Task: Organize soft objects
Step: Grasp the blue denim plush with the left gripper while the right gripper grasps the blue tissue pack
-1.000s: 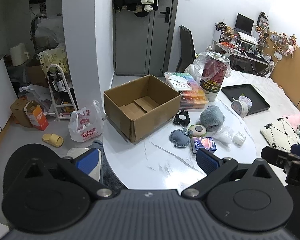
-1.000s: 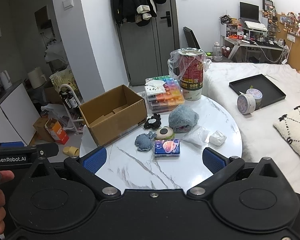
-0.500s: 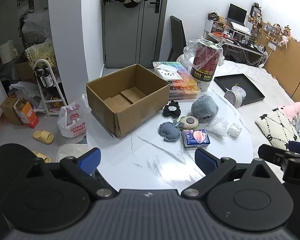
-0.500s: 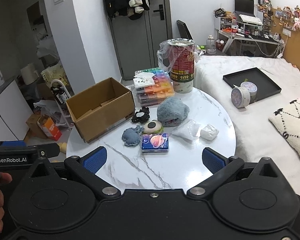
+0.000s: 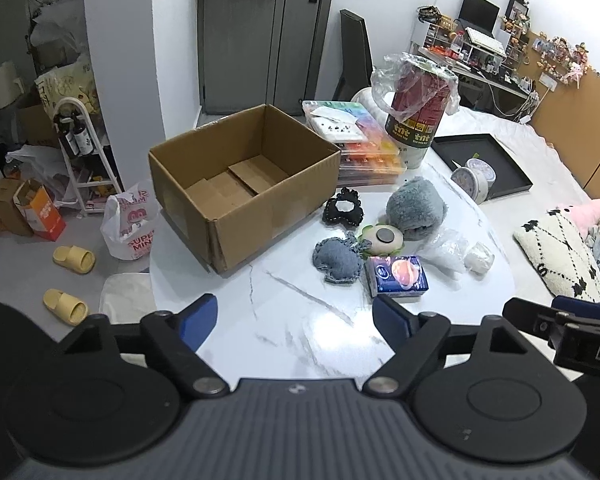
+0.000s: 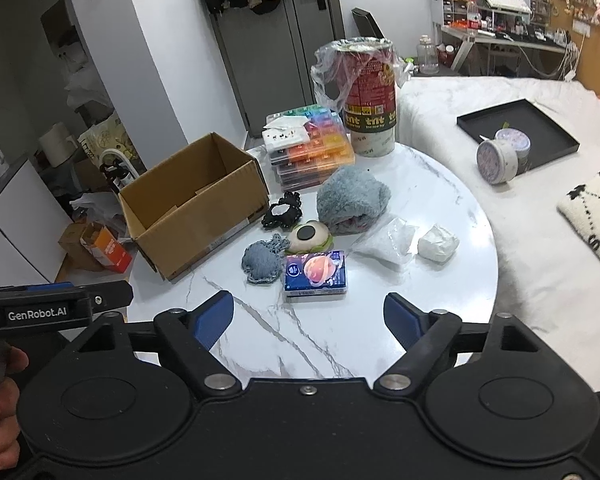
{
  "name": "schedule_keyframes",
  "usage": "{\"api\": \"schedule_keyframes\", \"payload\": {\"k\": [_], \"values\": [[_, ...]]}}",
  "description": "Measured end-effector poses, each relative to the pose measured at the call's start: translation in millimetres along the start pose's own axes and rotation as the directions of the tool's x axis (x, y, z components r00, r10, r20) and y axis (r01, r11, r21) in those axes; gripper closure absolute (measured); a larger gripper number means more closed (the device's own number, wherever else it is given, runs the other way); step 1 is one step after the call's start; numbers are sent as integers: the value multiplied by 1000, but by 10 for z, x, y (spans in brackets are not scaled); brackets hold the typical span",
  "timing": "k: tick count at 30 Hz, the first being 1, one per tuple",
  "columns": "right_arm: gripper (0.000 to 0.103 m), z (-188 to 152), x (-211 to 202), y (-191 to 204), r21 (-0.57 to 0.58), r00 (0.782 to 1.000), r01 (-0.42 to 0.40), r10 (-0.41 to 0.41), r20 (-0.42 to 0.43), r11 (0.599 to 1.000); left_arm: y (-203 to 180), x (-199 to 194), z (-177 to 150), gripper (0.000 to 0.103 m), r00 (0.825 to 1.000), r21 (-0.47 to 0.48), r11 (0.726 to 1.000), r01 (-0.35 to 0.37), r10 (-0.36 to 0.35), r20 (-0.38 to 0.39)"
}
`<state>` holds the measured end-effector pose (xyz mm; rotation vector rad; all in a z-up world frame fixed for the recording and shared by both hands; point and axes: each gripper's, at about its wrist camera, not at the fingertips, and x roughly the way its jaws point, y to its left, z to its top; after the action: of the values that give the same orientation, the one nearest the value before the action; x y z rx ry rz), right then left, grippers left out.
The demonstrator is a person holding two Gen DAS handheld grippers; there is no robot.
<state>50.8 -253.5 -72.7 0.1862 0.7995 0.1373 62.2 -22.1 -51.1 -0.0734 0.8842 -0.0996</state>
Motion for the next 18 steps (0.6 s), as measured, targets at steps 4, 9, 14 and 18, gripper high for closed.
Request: {"api": "schedule_keyframes", "payload": {"k": [4, 9, 14, 18], "values": [[24, 36, 152, -43, 18, 1000, -3, 3, -20, 1000, -34, 205, 73, 28, 1000, 2, 1000, 7, -7, -21], [32, 72, 375, -102, 49, 998, -21, 24, -54, 999, -76, 483, 146, 35, 998, 2, 1000, 19, -19, -61], [38, 90, 592, -158, 79, 995, -33, 40, -91, 996, -129, 761, 212, 38, 995, 6, 1000, 23, -22, -100], [39, 105, 805, -200, 96, 991, -32, 44, -127, 995, -140, 969, 254, 41, 992, 5, 1000, 20, -19, -127]]}}
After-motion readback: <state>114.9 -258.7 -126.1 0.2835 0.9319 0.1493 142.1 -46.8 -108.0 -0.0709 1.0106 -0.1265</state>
